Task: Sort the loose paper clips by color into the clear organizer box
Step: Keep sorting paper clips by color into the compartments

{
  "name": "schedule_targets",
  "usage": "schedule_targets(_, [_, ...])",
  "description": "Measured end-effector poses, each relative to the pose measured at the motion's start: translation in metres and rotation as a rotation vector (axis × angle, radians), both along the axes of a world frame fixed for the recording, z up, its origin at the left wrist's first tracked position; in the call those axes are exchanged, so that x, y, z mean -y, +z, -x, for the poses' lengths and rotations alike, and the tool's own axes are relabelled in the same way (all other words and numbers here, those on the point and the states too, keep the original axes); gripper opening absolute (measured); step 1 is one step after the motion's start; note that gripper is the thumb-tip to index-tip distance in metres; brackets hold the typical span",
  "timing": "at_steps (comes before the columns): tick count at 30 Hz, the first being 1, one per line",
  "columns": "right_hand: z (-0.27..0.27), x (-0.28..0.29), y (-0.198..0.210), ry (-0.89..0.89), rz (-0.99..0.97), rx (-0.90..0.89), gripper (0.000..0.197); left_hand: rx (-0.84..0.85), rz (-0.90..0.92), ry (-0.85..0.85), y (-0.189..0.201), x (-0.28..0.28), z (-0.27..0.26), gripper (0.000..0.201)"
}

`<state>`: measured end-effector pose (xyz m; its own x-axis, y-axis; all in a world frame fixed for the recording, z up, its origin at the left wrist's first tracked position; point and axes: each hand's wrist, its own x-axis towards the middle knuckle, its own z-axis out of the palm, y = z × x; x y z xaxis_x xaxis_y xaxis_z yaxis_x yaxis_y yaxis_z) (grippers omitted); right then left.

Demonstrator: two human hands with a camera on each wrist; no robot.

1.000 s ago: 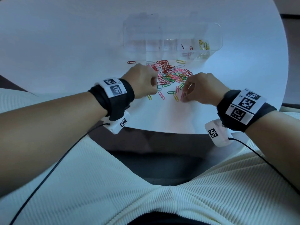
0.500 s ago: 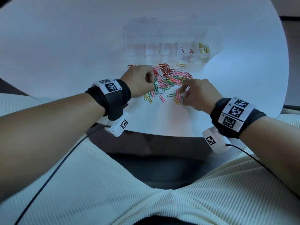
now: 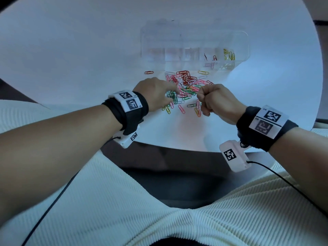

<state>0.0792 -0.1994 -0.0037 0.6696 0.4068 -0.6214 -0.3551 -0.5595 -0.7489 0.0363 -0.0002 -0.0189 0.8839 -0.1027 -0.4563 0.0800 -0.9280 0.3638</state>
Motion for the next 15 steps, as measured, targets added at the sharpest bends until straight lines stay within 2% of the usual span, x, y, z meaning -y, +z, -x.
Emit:
schedule_targets(3, [0.004, -0.003, -0.002, -0.066, -0.094, -0.078, 0.021, 0.018, -0.021, 0.005, -0.004, 0.003, 0.004, 0.028])
schedule_targets(7, [0.001, -0.004, -0.005, -0.110, -0.099, -0.113, 0.027, 0.059, -0.016, 0.004, -0.008, 0.005, 0.004, 0.022])
schedule_targets(9, [-0.002, -0.004, -0.007, -0.037, -0.016, 0.000, 0.024, 0.069, -0.024, 0.001, -0.009, 0.004, 0.003, 0.020])
schedule_targets(12, [-0.003, -0.003, -0.009, 0.175, 0.207, 0.291, 0.015, 0.072, -0.036, -0.002, -0.010, 0.003, 0.001, 0.017])
schedule_targets(15, [0.000, -0.002, -0.011, 0.239, 0.239, 0.326, 0.016, 0.065, -0.030, -0.001, -0.009, 0.002, 0.000, 0.013])
